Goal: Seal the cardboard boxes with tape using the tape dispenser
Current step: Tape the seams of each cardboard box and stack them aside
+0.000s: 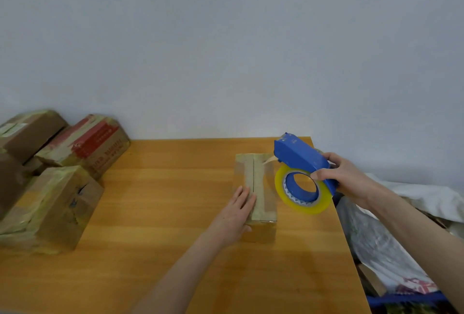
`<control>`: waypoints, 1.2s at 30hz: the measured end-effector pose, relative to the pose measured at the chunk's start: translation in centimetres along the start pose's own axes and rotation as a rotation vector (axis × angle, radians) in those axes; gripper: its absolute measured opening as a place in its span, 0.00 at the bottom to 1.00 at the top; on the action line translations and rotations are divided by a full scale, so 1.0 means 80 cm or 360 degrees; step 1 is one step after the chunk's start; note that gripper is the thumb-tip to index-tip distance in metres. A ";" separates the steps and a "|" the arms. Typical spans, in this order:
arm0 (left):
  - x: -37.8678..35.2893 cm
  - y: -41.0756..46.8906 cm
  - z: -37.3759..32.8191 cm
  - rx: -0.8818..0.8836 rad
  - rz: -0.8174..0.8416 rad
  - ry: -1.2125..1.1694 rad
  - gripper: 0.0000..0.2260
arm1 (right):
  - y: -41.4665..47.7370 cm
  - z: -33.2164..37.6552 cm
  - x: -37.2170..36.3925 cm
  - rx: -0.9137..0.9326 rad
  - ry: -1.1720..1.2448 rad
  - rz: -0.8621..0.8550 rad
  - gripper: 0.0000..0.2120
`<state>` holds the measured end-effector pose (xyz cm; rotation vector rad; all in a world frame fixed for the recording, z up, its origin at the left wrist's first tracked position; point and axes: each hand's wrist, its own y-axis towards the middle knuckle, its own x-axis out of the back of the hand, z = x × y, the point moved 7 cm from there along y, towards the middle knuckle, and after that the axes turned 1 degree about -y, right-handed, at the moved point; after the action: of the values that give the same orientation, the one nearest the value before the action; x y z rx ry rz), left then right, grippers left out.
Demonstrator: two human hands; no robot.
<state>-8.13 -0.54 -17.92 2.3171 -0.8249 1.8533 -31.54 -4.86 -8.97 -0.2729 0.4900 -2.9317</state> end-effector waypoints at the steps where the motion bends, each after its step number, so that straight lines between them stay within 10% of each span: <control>1: 0.002 0.000 -0.001 -0.0017 0.0017 -0.0004 0.39 | -0.001 0.002 -0.002 0.0008 0.0004 0.0015 0.38; 15: 0.039 -0.009 0.027 0.0320 -0.0380 -0.0431 0.35 | -0.013 0.029 -0.020 0.0098 -0.0088 0.0112 0.39; 18: 0.078 -0.013 0.049 0.0584 -0.0695 -0.1367 0.24 | -0.018 0.038 -0.023 0.0164 -0.0183 0.0136 0.39; 22: 0.072 -0.006 0.032 0.0744 -0.0305 -0.2561 0.36 | -0.027 0.052 -0.030 0.0256 -0.0380 0.0247 0.38; 36: 0.072 -0.020 0.025 0.0679 -0.0259 -0.2633 0.03 | -0.042 0.048 -0.055 0.0315 -0.0824 0.0422 0.30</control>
<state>-4.93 -2.04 -12.70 3.6705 -0.1174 -0.4112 -26.88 -2.09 -4.93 -0.8353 0.1431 -2.4896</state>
